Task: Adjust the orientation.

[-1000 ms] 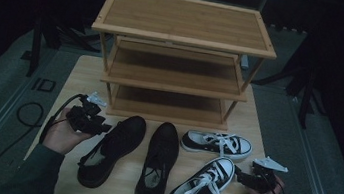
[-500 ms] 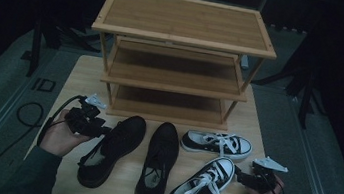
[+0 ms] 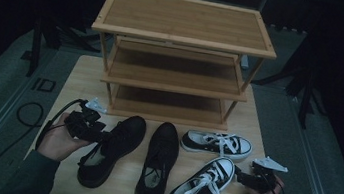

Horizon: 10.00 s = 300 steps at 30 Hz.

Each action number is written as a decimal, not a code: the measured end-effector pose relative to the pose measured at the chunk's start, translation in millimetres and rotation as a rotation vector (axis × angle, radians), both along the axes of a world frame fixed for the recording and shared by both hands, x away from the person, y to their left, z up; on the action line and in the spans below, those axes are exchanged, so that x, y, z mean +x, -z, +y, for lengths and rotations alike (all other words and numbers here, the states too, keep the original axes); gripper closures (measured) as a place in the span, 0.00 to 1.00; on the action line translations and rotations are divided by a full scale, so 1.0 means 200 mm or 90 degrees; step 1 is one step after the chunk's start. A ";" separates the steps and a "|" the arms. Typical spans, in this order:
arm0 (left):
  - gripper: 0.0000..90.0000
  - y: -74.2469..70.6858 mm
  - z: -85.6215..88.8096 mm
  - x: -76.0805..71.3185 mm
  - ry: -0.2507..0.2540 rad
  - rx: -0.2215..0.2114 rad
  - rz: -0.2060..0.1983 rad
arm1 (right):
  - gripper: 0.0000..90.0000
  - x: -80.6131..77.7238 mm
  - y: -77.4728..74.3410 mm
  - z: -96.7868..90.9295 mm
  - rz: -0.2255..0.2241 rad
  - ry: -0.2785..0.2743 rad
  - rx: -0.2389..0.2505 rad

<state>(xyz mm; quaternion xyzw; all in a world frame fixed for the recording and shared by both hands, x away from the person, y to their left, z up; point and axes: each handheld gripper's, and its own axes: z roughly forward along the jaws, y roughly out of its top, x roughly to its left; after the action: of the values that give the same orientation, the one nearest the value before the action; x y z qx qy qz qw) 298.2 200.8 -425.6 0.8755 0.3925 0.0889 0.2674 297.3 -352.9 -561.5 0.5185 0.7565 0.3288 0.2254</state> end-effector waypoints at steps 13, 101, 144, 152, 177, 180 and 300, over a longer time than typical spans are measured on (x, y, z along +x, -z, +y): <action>0.65 0.03 0.00 -0.02 0.000 0.017 0.015 | 0.22 0.00 0.00 0.00 0.000 -0.001 0.000; 0.97 0.14 0.33 0.23 -0.099 0.060 -0.012 | 0.22 0.00 0.00 0.00 0.000 -0.002 0.000; 0.61 -0.03 0.35 0.13 -0.114 0.001 -0.051 | 0.22 0.00 0.00 0.00 0.000 -0.002 0.000; 0.61 -0.07 0.30 0.11 -0.098 0.002 -0.065 | 0.22 0.00 0.00 0.00 0.000 -0.002 0.000; 0.61 -0.13 0.12 0.08 -0.043 0.015 -0.061 | 0.22 0.00 0.00 0.00 0.000 -0.002 0.000; 0.60 -0.14 0.11 0.07 -0.044 0.011 -0.059 | 0.22 0.00 0.00 0.00 -0.002 -0.003 -0.001; 0.62 -0.11 -0.42 -0.04 0.147 0.033 0.001 | 0.22 0.00 0.00 0.00 0.000 -0.002 0.000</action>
<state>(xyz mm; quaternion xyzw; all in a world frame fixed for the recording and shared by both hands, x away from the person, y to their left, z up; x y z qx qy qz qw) 290.3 116.7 -403.4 0.9215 0.2870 0.0670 0.2530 297.3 -352.6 -561.4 0.5176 0.7571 0.3293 0.2248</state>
